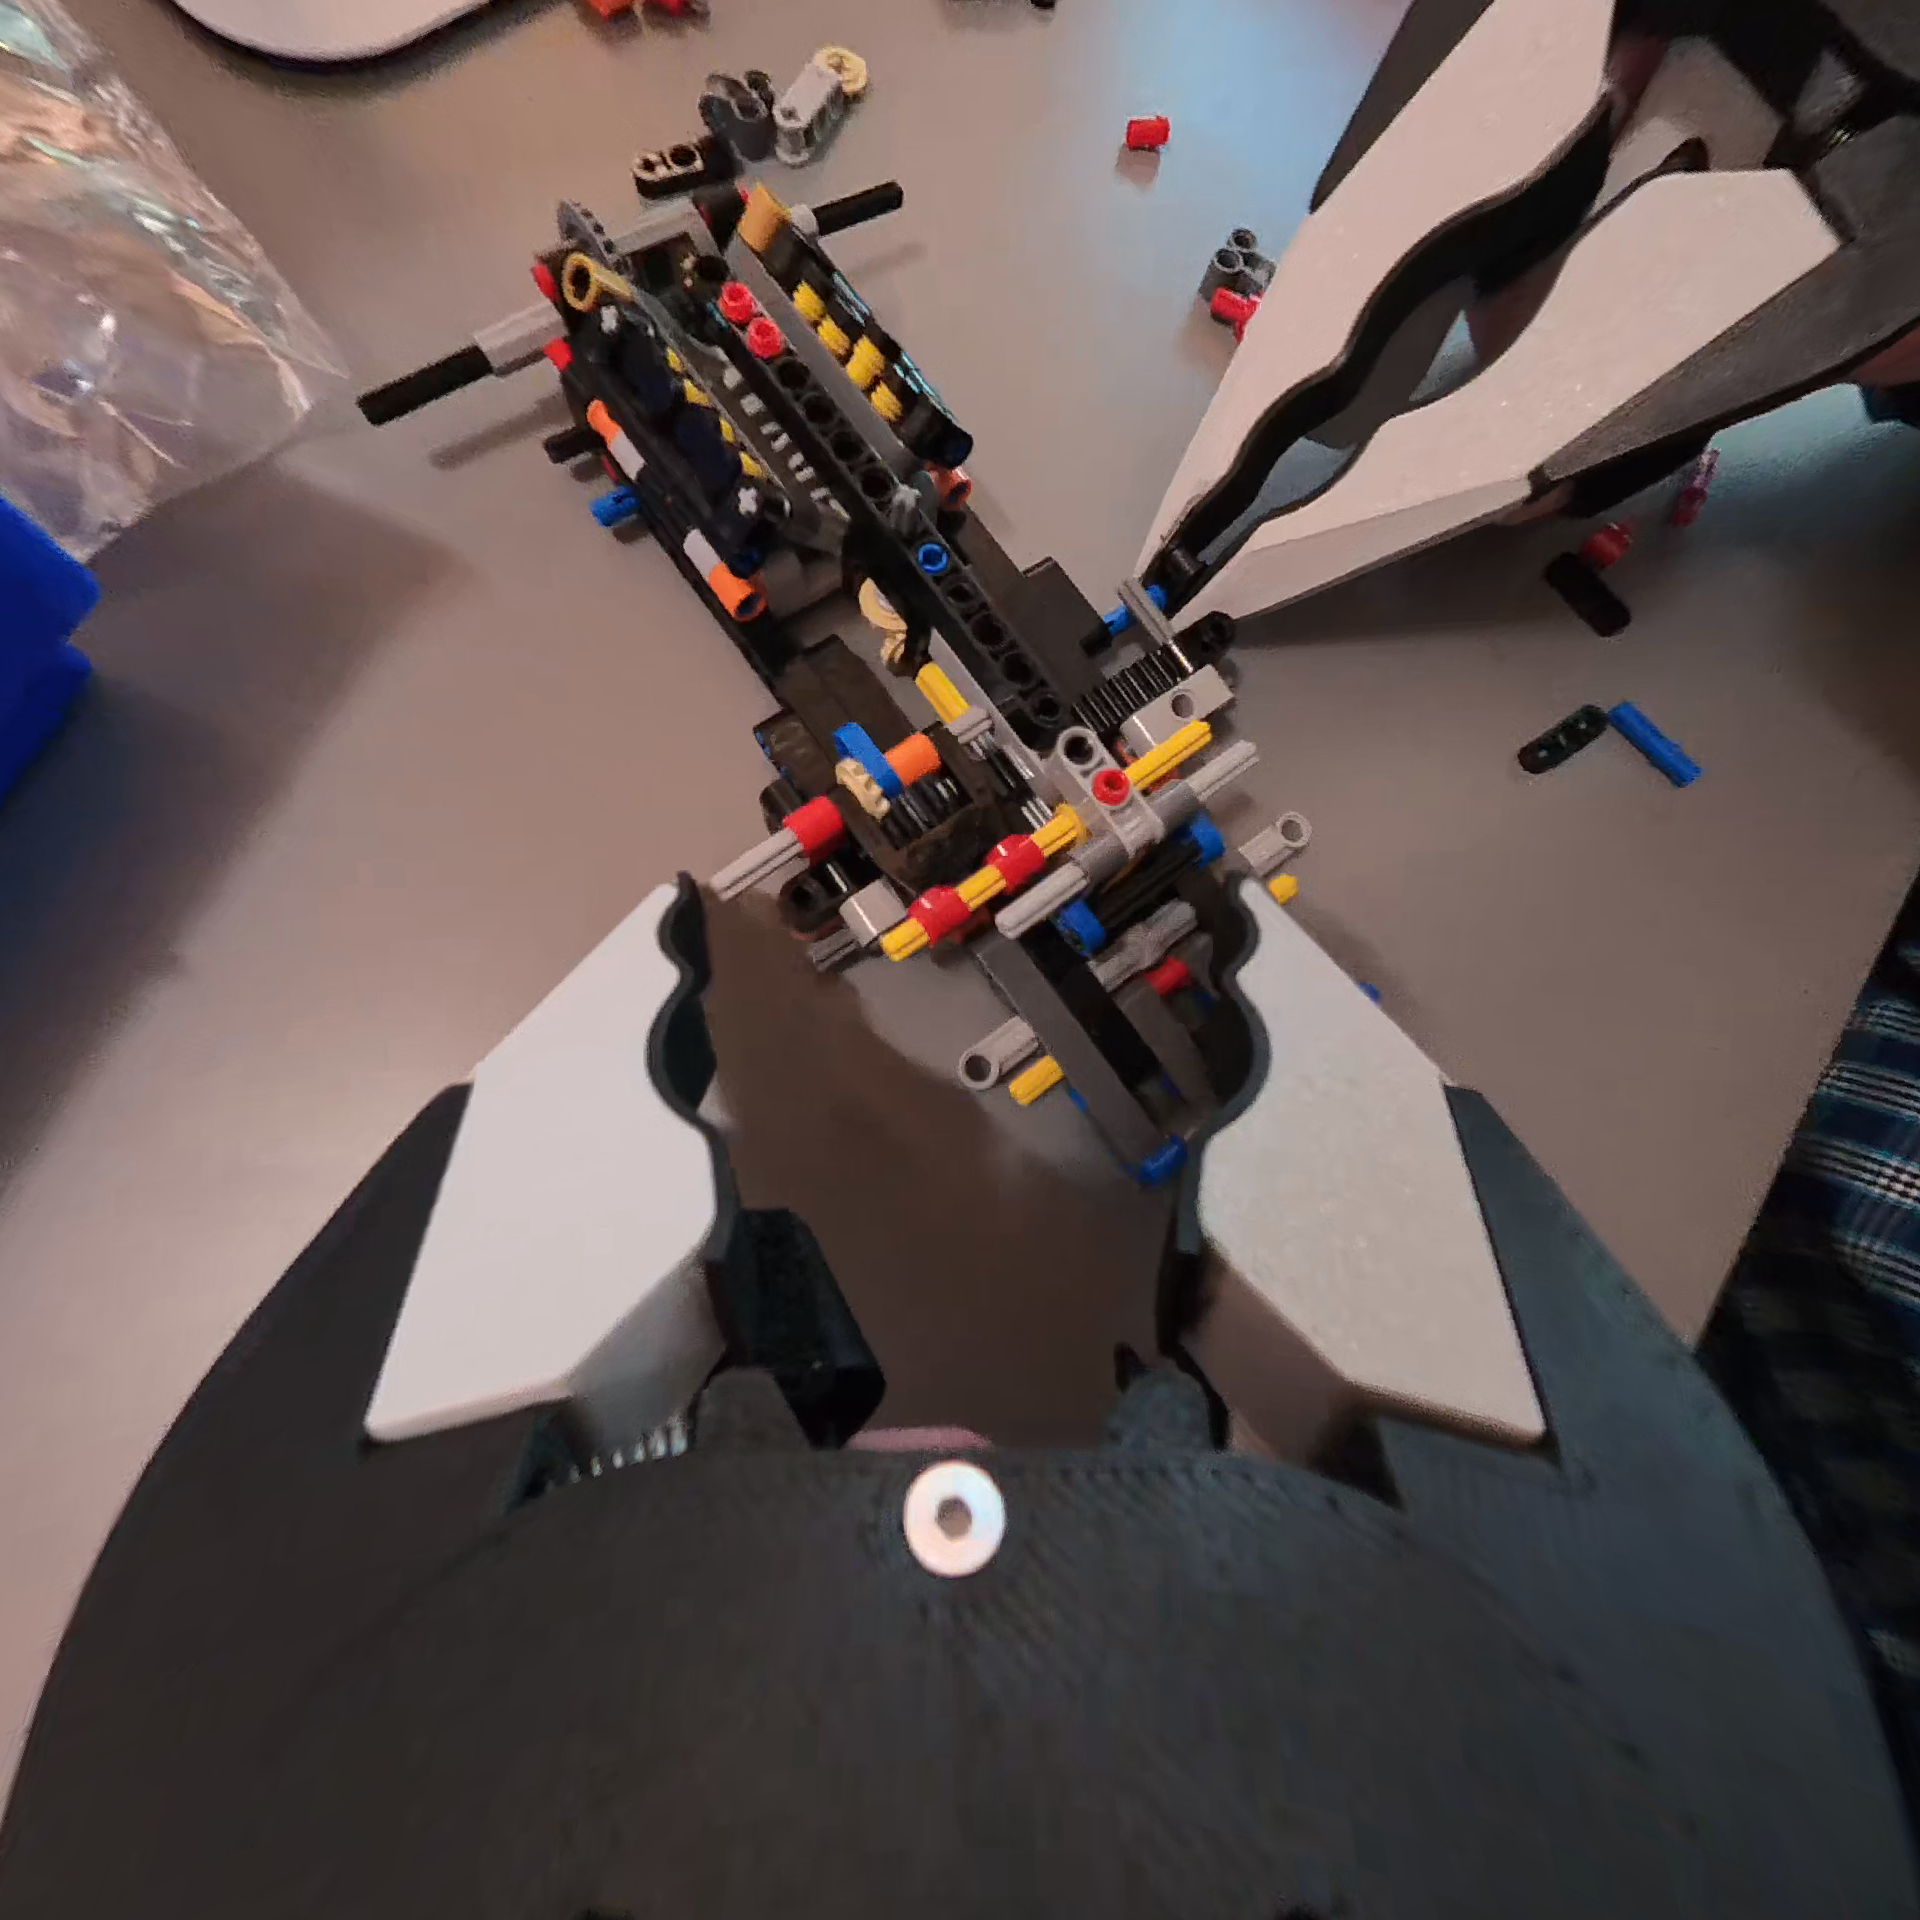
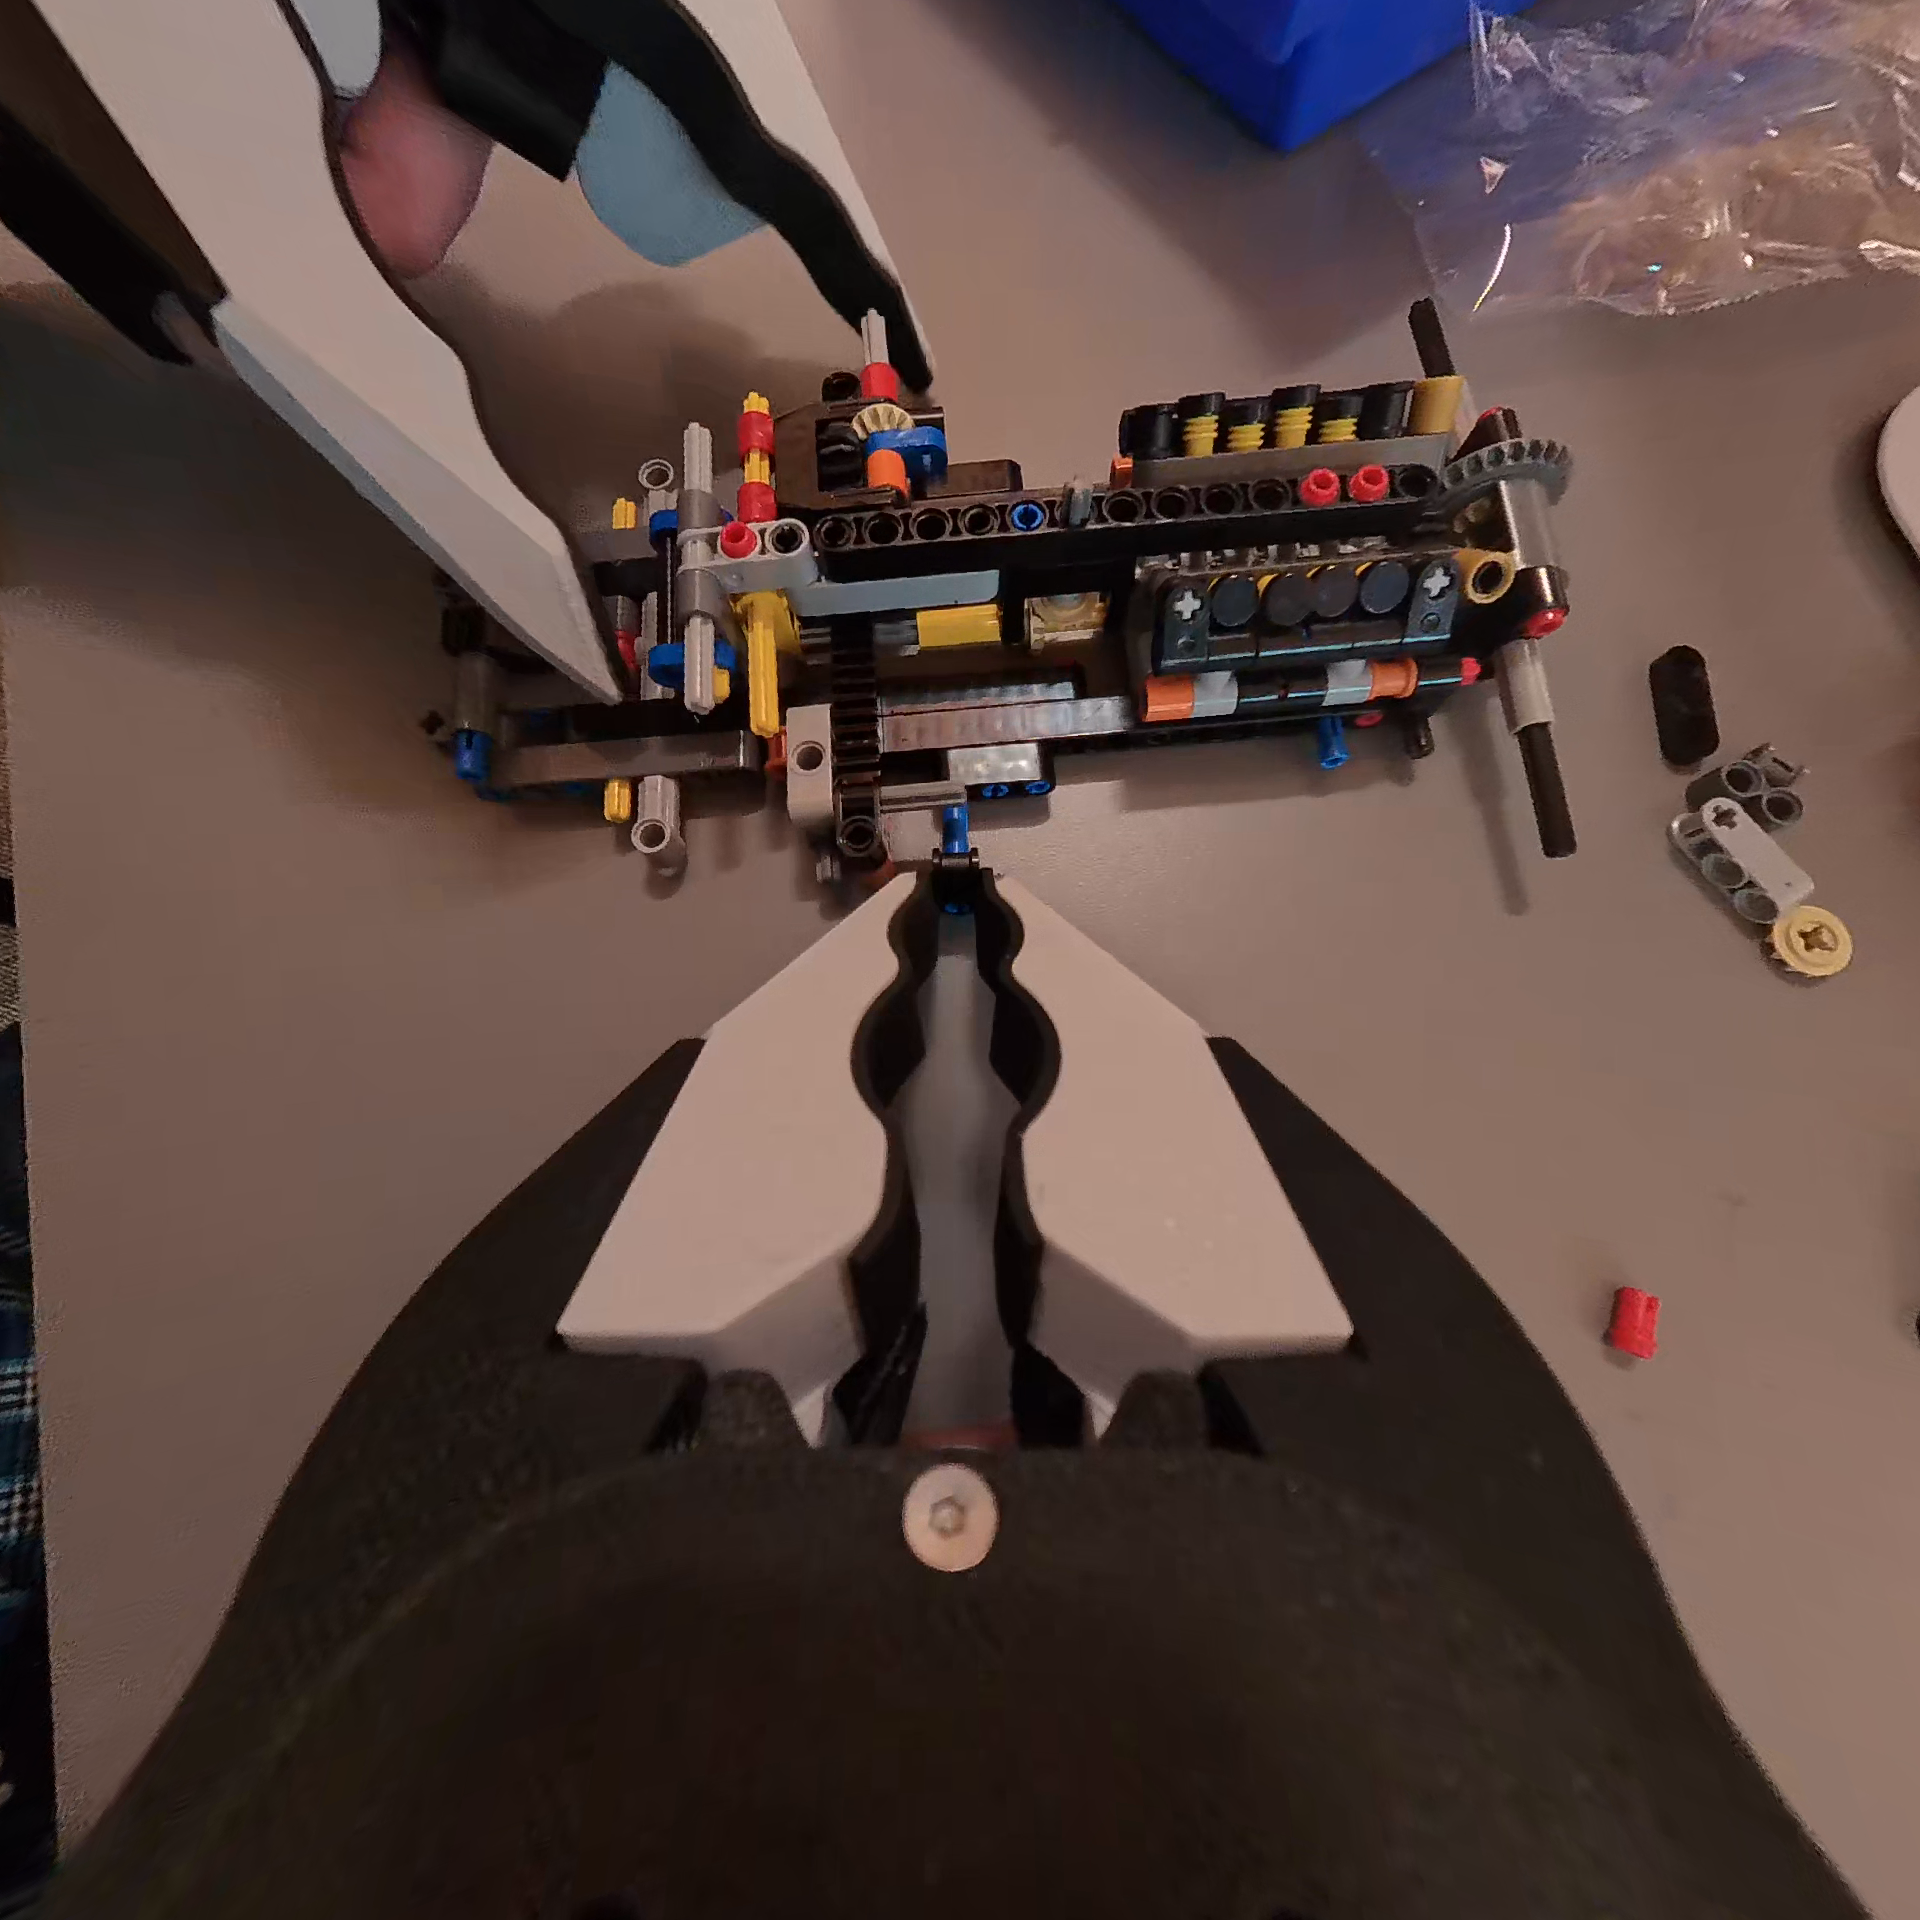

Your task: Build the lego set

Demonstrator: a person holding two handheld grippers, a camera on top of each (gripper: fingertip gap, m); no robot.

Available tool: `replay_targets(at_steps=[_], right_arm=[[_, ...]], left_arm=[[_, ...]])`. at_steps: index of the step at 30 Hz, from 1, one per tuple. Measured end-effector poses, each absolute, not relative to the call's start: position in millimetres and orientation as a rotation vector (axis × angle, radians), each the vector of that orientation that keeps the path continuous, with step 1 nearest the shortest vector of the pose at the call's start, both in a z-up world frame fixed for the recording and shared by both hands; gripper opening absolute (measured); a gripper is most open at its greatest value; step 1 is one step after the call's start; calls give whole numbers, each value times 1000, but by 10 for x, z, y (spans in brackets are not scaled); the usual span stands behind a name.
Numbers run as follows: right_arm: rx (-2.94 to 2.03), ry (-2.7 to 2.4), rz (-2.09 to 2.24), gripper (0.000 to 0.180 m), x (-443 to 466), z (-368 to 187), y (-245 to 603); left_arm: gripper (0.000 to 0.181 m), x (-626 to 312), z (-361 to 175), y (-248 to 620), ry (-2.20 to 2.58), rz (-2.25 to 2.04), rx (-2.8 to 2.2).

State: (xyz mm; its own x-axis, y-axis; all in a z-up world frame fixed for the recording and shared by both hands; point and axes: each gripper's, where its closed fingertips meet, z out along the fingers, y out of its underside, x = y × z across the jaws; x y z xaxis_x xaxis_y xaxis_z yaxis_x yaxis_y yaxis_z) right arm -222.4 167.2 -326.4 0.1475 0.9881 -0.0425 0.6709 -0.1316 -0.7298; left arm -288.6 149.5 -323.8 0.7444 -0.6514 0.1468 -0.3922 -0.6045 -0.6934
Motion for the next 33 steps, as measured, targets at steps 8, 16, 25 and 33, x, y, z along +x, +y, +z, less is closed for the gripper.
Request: replay_targets(at_steps=[8,16,25,33], right_arm=[[-1844,-1602,732,4,-2220,-3267,1696],[-1807,-1643,728,4,-2212,-3270,1710],[-1664,-1724,643,4,-2214,-3267,1729],[-1799,-1683,797,4,-2212,-3270,1751]], left_arm=[[87,-2867,-3240,1526,759,-506,-2239],[84,-2874,-3250,1529,765,-477,-2237],[83,-2876,-3250,1531,762,-475,-2236],[82,-2880,-3248,1534,754,-480,-2237]])
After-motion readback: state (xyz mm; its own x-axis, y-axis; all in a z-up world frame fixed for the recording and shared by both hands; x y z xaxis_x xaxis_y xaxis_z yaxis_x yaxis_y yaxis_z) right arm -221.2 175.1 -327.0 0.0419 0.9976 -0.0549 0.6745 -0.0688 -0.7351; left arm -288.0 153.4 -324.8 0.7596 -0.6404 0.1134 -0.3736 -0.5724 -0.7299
